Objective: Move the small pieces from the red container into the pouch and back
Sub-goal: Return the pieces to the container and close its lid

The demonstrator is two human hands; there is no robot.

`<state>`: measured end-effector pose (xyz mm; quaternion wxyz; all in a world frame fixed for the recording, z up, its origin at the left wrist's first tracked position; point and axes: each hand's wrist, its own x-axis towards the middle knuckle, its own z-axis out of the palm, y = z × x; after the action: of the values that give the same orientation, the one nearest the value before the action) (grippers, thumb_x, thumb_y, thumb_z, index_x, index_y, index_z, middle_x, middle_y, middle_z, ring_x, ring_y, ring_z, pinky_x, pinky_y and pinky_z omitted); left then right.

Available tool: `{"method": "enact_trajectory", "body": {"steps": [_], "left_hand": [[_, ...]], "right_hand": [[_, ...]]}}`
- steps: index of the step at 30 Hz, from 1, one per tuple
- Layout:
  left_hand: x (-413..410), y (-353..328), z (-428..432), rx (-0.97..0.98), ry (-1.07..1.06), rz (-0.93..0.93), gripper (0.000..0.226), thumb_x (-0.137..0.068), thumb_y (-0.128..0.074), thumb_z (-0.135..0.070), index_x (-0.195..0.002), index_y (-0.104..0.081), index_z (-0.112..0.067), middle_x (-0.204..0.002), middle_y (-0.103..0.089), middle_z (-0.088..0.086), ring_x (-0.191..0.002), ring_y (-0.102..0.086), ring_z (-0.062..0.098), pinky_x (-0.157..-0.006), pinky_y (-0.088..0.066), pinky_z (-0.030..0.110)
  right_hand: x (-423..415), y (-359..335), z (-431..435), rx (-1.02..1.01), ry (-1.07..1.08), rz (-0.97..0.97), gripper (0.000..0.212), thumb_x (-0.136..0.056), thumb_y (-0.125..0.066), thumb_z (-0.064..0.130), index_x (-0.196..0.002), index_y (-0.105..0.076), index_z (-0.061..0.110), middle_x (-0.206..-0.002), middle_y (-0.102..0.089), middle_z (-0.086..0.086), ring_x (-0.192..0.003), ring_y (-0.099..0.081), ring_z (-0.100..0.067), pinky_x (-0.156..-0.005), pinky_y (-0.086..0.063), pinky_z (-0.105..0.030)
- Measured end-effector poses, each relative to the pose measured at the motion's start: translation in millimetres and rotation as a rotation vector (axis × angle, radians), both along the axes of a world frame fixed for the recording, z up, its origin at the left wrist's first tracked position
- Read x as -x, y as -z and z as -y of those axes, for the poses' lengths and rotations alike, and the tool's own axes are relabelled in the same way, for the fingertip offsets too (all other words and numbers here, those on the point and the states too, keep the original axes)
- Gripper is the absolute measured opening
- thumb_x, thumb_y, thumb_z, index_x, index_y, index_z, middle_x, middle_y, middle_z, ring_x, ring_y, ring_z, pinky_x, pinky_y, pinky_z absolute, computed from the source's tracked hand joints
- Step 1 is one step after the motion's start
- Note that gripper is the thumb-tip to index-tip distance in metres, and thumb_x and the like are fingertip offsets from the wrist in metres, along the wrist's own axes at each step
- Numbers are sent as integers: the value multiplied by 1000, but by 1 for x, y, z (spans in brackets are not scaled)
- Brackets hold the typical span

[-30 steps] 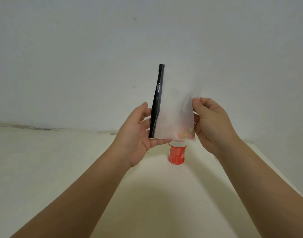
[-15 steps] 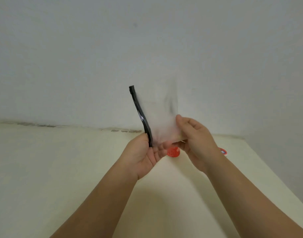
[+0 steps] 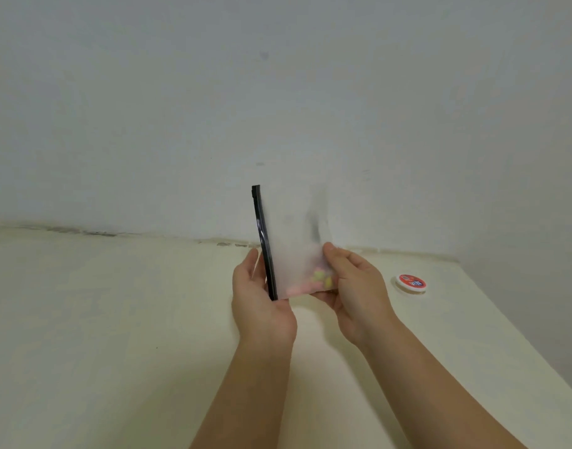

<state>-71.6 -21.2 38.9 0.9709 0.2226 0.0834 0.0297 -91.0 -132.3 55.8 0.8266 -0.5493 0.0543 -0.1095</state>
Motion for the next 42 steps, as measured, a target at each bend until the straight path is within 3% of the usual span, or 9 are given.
{"method": "enact_trajectory", "body": {"steps": [8,12,18,23,26,29,35,39,42], "left_hand": [[14,-1,20,5,94,106,30,-97,-53,-19,-120,-67,-7,-120,-71,13,-112,-67,28,-99,-50,42],[18,2,25,20,133,89,31,-96,-51,-14,-123,-66,-7,-121,-71,12,-110,-68,25,-97,-51,39],[27,2,26,110,92,-37,33,-91,-39,0,-94,-72,-6,-81,-75,7,-69,-70,20,-72,-52,30],[24,5,24,120,105,-79,29,-89,-40,-2,-77,-63,-14,-59,-50,-1,-46,-41,13,-57,-38,23],[24,6,23,119,122,-88,33,-88,-42,-1,-67,-63,-13,-57,-48,1,-50,-41,15,-59,-39,24],[18,10,23,173,121,-134,23,-91,-48,-5,-80,-68,-9,-74,-66,6,-71,-60,21,-75,-50,31],[15,12,25,186,134,-164,22,-92,-47,-6,-91,-69,-8,-83,-67,8,-80,-62,23,-81,-51,33],[19,8,24,218,135,-171,25,-89,-45,-2,-84,-68,-9,-71,-65,5,-60,-59,17,-60,-53,26],[20,8,24,236,124,-129,27,-92,-45,-4,-98,-71,-9,-86,-74,8,-82,-69,22,-78,-56,32]], "right_hand": [[7,-4,-19,-105,32,49,35,-86,-70,24,-107,-65,-4,-96,-68,-21,-81,-63,-32,-86,-52,-45],[6,-6,-25,-58,75,73,29,-86,-68,30,-97,-71,3,-112,-61,-28,-93,-68,-34,-84,-54,-42],[6,-16,-24,148,84,36,20,-81,-66,28,-84,-75,10,-113,-65,-18,-69,-67,-23,-58,-52,-27],[9,-19,-28,184,95,38,17,-81,-65,25,-75,-72,10,-111,-63,-23,-61,-62,-17,-51,-47,-23],[12,-23,-29,218,94,41,19,-82,-63,23,-76,-70,7,-89,-63,-13,-64,-59,-16,-53,-44,-23],[13,-30,-29,215,102,54,21,-84,-62,20,-85,-67,0,-69,-57,2,-61,-52,-12,-55,-41,-23],[13,-39,-32,241,87,53,22,-82,-63,21,-88,-65,0,-71,-54,2,-64,-49,-13,-61,-40,-27],[15,-39,-34,385,89,86,25,-80,-63,21,-76,-58,-3,-68,-43,-2,-61,-41,-15,-56,-31,-24],[12,-39,-32,347,91,96,34,-78,-62,21,-78,-49,-11,-73,-38,-5,-67,-36,-16,-61,-27,-31]]}}
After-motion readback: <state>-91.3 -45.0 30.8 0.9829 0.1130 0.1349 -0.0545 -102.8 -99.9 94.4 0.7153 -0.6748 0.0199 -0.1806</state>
